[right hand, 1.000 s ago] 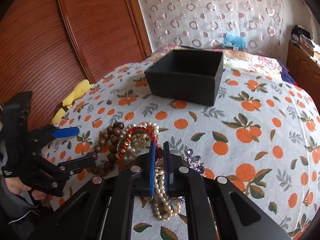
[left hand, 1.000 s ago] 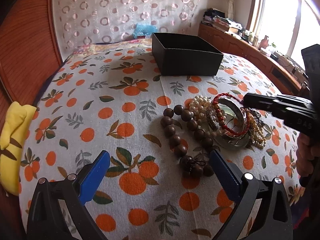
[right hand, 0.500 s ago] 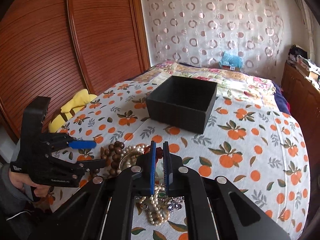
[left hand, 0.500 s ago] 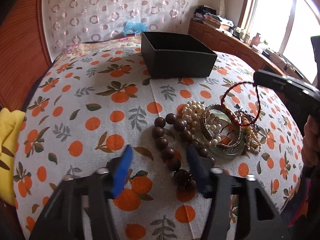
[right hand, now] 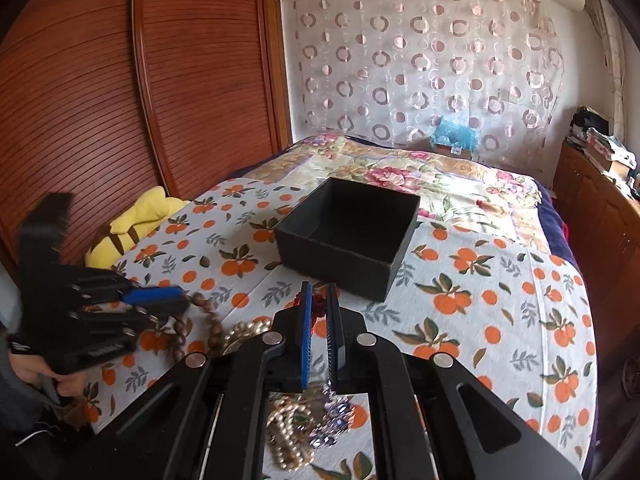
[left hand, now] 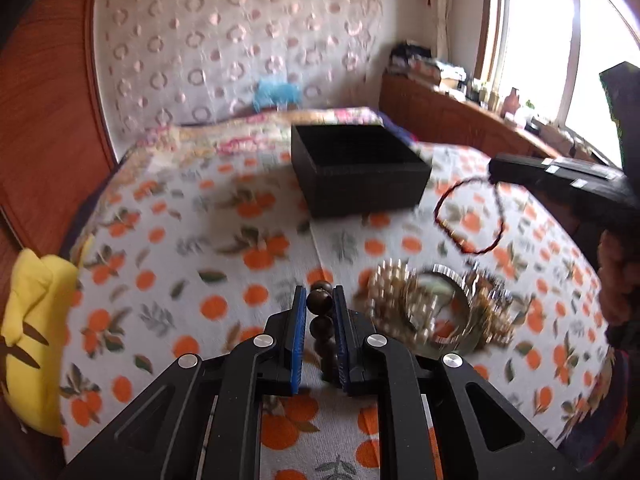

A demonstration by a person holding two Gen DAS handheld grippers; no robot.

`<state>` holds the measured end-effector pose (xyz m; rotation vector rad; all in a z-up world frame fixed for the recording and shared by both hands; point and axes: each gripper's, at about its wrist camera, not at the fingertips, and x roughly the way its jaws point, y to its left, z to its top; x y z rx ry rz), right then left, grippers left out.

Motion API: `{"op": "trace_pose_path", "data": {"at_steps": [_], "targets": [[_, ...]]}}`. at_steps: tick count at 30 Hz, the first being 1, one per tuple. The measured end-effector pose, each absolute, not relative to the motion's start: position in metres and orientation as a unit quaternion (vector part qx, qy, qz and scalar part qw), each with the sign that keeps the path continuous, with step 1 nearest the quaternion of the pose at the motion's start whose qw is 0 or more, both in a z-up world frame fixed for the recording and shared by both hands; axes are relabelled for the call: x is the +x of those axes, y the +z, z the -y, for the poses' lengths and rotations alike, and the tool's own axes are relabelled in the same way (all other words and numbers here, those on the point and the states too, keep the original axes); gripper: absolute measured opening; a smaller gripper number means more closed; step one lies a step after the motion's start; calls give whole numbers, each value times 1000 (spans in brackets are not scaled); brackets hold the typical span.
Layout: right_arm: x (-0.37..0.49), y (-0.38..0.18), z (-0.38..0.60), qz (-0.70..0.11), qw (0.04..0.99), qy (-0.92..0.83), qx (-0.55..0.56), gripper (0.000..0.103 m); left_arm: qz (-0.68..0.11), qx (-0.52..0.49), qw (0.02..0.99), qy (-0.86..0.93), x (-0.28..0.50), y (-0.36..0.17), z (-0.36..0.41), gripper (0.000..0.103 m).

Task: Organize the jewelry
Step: 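Drop the red bracelet into the black box with the right tool while the left tool drops the beads in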

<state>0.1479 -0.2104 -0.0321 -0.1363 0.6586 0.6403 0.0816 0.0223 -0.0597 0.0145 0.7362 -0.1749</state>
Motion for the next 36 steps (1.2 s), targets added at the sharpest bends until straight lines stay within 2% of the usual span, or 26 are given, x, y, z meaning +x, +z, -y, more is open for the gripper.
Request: {"op": "trace_pose_path", "data": {"at_steps": [10,28,34,36], "targets": [[191,-21,208,-319,902,284,-56,8,-316,9,945,-85,98,-18,-28,12],[255,-6,179,-322,904,279,-29,8,-293,42,954,-52,149,24,-19,12],[277,-37,177,-374,884,279,-14,17,-285,55,956,-46,168,31,-7,12],[274,-41,183,-375,883,282,-7,26,-285,63,955,-47,174,30,0,12]]}}
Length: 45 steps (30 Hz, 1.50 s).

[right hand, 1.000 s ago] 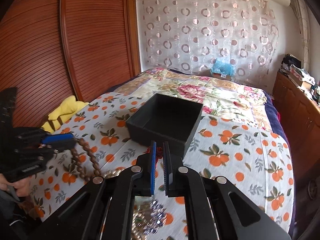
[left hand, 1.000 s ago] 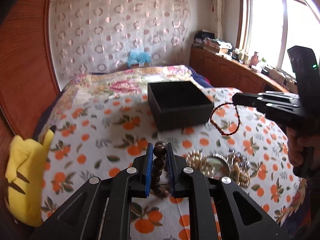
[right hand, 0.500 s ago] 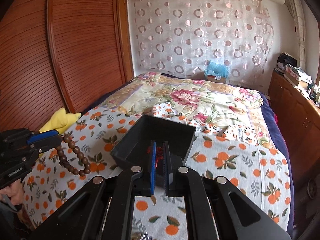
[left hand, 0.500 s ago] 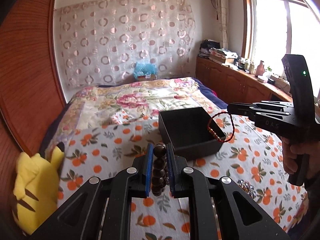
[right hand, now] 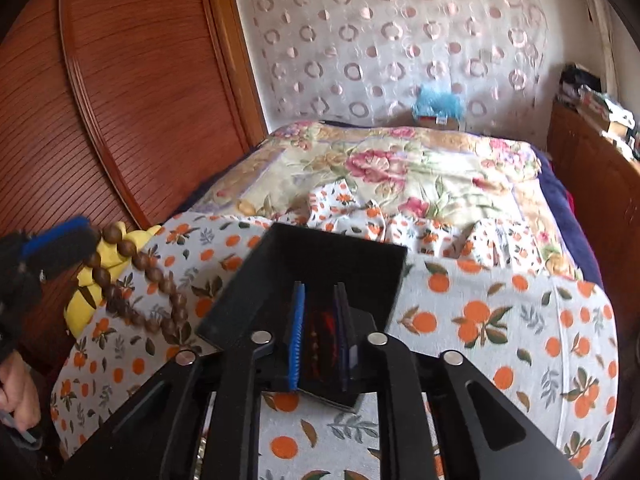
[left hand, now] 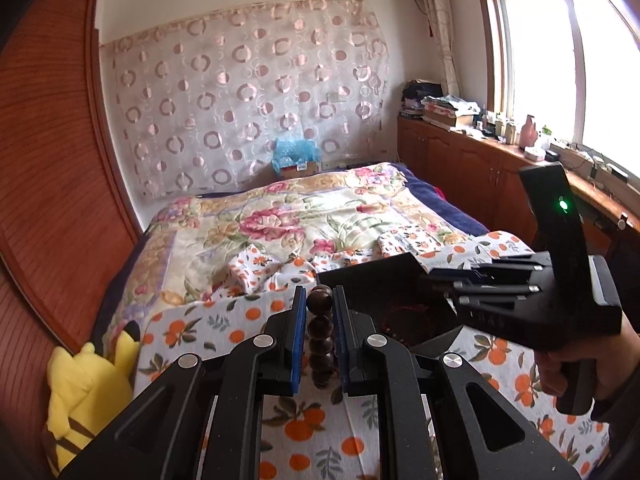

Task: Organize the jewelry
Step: 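Drop the red bracelet into the black box with the right tool while the left tool drops the beads in, then grasp the silver engraved bangle from the pile with the left tool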

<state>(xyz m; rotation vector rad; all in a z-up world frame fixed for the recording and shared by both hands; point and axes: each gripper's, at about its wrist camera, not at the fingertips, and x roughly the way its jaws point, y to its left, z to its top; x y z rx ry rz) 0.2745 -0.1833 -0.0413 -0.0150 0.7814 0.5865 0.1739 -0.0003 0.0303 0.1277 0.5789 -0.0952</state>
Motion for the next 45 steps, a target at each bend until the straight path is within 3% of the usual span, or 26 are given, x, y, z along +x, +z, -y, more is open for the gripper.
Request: {"op": "trace_pose_path", "data": {"at_steps": [11,24,37,45], "targets": [[248,-44,225,-359,892,272,-22,27,-290,68,953,-54,209,32,24,12],[209,-62,253,-354,896,268,-27,27,-326,80,940,-59,237,-3,48,13],[140,-64,263,-327,906,269,-8,27,-320,80,940,-83,175,-8,40,47],[104,-73,265,-323,910,258,-20,27,-326,85,935,-112,127,-23,39,61]]}}
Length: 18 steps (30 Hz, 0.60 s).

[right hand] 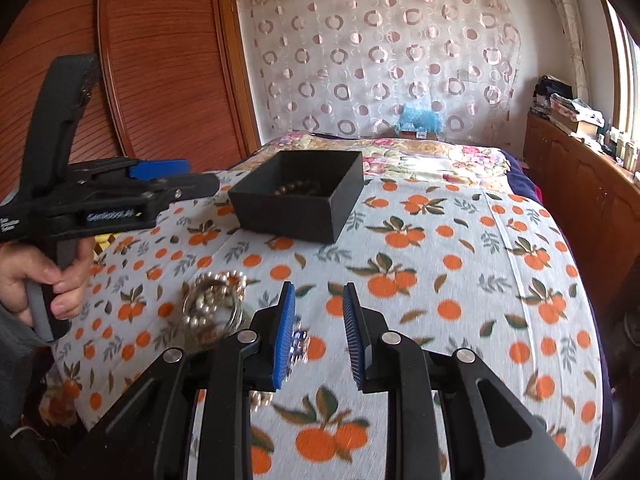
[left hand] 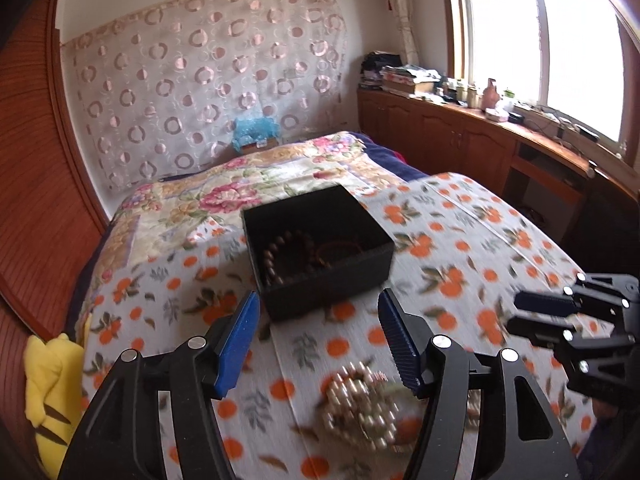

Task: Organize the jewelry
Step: 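Grasp the silver engraved bangle from the pile with the left tool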

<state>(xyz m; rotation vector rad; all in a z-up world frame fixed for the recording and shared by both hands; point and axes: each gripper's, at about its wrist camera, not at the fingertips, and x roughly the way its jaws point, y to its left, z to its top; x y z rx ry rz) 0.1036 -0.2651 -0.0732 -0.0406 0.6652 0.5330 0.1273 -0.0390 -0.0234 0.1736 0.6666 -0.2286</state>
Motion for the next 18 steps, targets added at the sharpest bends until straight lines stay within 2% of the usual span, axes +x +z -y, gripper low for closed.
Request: {"op": "trace_pose_path", "data": {"at_steps": [2,4,6,18], "targets": [[96,-76,264,-323,910,259,-23,27,-326,88,934,-117,117,-28,40,69],[90,-78,263,-324,910,257,-26,38,-327,89,933,-122,106,-33,41,71],[84,-80,262,-325,910,256,-30,43,-333,90,930,-127,98,-40,42,71],[74,-106,262,-351,902,248,-51,43,-374,86,912,-144,79,-75,48,71]]}}
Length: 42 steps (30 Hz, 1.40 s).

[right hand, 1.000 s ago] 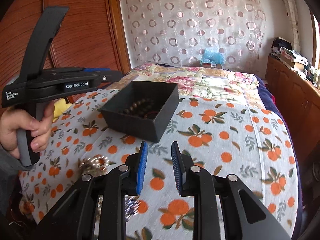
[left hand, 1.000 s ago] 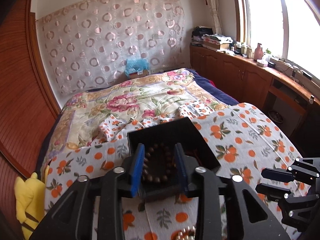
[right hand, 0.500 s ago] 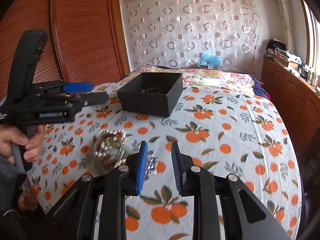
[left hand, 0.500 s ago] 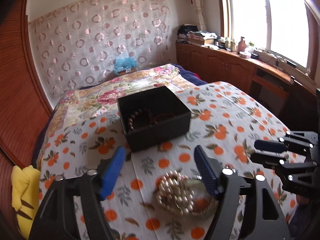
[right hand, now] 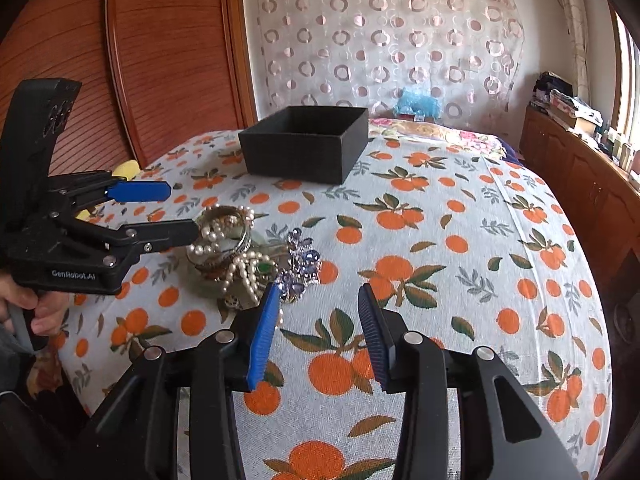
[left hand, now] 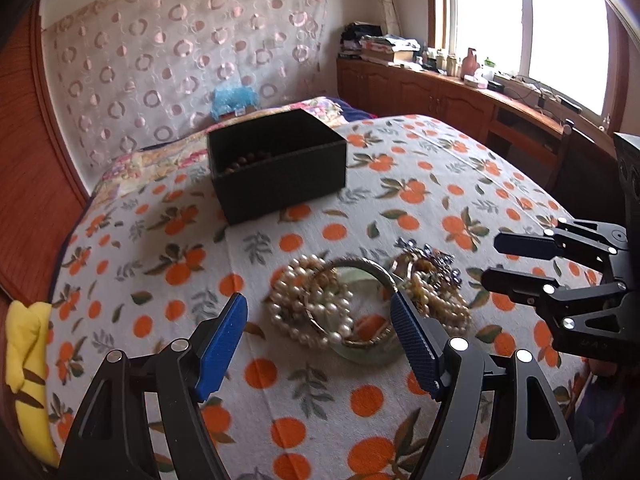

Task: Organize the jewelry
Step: 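Grasp the silver engraved bangle from the pile with the left tool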

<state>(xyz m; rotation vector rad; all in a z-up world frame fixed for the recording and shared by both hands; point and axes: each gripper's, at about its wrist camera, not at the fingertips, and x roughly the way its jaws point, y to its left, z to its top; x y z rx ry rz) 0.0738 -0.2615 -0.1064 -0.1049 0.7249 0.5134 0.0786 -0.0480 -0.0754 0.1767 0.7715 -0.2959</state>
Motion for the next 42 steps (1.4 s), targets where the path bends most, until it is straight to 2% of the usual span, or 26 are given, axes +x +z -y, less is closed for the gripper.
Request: {"op": "trace_pose_path", "data": {"at_steps": [23,24,26,27,42], "targets": [[76,-112,261,-356,898,253,-45,43,-405,109,893,-161,102,-94,70,71],[76,-112,261,-357,898,254,-45,43,-405,109,893,-162,101,-94,70,71],[76,-113,260,-358,897,254,-44,43,-403,106,894,-166,100,-94,70,60],[76,-113,258,-358,897,255,-44,43,-404,106,894,-165,99,-94,69,58],[76,-115,250,-366,890,266,-60,43,-366,70,913,-165,70,-70,55,57]]}}
